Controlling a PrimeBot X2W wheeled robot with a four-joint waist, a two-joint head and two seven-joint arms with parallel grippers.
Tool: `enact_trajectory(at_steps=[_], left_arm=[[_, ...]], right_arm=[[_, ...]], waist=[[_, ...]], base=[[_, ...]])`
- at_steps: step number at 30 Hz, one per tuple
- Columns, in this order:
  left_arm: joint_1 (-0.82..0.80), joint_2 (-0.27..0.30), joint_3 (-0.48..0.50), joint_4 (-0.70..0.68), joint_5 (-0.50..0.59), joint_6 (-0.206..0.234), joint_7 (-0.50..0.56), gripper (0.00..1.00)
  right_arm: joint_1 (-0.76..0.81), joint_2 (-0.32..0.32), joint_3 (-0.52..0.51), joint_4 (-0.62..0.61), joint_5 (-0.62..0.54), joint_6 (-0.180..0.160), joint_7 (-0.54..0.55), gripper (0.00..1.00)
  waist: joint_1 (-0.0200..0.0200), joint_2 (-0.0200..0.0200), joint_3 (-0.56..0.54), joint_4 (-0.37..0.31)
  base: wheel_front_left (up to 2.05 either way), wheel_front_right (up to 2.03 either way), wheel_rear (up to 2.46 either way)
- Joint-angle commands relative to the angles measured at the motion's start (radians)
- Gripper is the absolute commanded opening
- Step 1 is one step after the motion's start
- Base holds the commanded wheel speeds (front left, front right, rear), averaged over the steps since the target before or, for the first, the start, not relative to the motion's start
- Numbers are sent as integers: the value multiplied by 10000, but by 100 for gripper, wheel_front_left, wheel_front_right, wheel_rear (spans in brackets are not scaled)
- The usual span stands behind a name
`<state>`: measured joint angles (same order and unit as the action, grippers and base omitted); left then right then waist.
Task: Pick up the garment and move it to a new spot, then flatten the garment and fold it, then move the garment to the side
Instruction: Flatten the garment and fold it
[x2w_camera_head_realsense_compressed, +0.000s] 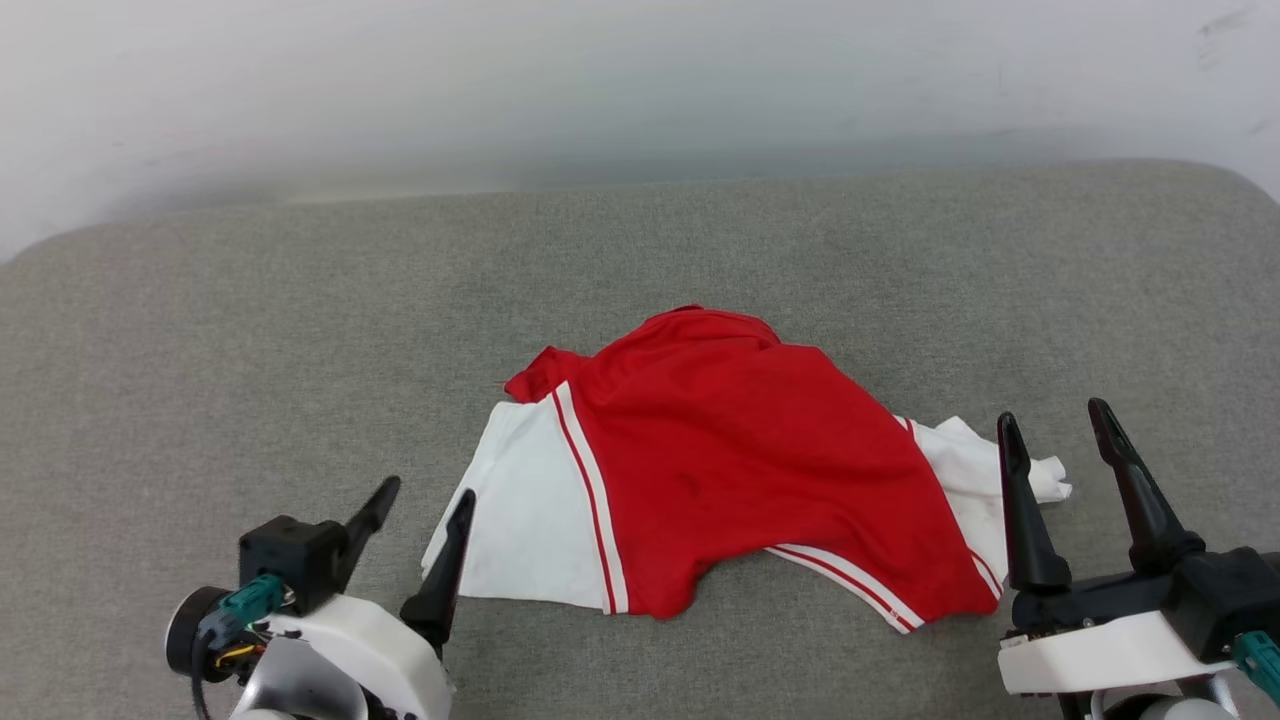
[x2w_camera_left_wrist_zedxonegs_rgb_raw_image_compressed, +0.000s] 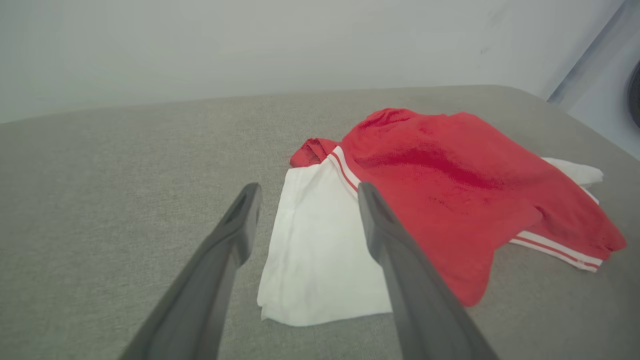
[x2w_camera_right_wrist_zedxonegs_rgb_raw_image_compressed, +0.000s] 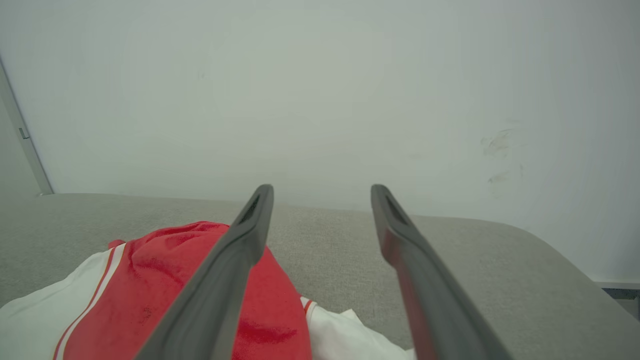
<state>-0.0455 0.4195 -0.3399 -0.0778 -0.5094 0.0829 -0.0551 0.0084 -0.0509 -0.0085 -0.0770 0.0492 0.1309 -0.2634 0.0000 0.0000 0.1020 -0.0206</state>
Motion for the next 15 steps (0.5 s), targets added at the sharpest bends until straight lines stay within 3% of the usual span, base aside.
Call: enact_trajectory(at_steps=[1,7,10,15], left_arm=[[-97,121,-123,-58,-75,0,525,100],[-373,636,-514,-121,-60,551,3160,100],[-485,708,-563,52,39,872,3813,100],[-649,937,-698,561,113,967,4485,100]], right_arm=[[-58,13,28,-20,-27,-3,-21,100],[-295,13,212,-49,-70,-3,-21,100],[-390,13,316,-40,-33,-5,-21,100],[-547,13,409,-33,17,-3,-21,100]], waist=[[0,0,158,-59],[0,0,747,-257],[0,0,1024,-386],[0,0,1357,-563]], base=[[0,0,0],[0,0,0],[0,0,0],[0,0,0]])
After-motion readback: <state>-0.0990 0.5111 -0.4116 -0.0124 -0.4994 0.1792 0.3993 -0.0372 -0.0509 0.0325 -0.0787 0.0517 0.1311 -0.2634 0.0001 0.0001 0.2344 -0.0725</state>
